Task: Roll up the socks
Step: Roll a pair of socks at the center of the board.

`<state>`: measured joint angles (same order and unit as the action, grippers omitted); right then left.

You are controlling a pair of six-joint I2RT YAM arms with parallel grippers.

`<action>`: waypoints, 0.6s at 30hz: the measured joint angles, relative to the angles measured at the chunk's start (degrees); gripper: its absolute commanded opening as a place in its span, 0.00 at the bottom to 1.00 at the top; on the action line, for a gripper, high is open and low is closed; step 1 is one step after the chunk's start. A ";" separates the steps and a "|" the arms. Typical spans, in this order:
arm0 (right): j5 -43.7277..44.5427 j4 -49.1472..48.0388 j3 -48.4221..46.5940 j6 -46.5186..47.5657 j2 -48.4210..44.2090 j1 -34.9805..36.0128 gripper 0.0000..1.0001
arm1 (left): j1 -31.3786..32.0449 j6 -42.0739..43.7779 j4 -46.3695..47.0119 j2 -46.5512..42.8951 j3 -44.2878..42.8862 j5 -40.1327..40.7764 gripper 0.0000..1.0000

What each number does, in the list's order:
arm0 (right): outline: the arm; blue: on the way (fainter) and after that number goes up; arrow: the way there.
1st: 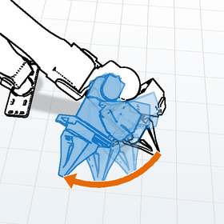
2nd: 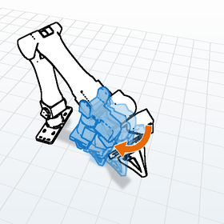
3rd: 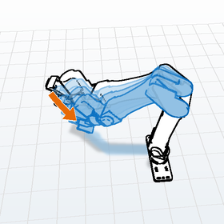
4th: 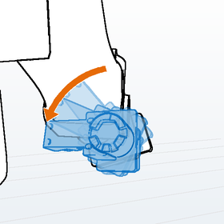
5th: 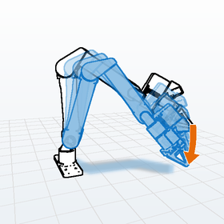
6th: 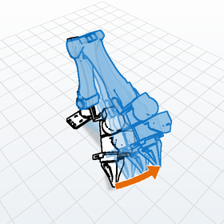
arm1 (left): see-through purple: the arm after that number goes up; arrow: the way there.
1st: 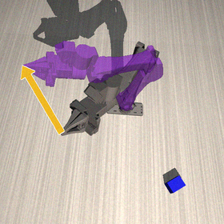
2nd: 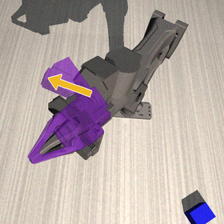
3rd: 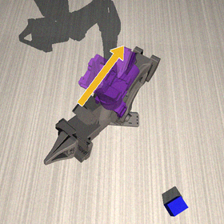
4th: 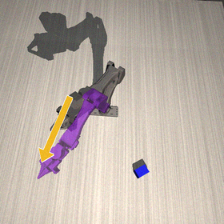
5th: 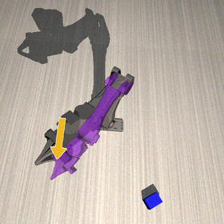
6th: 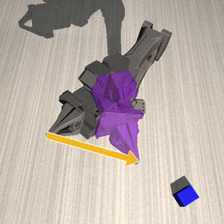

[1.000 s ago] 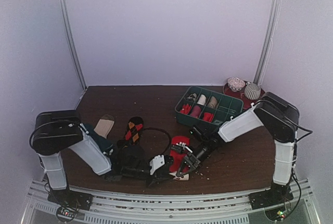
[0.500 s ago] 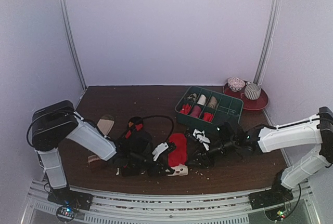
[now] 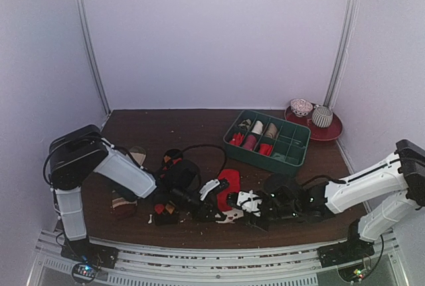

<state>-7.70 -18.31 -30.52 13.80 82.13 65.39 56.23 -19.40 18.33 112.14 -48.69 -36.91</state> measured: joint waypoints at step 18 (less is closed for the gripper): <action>2.58 -1.46 -3.85 -0.33 11.69 -0.07 0.09 | -0.59 2.14 -0.59 0.66 -0.61 -1.77 0.13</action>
<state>-5.13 -19.77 -34.37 13.47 93.82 65.32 55.64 -17.26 17.74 112.79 -49.30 -38.68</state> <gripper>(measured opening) 0.173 0.060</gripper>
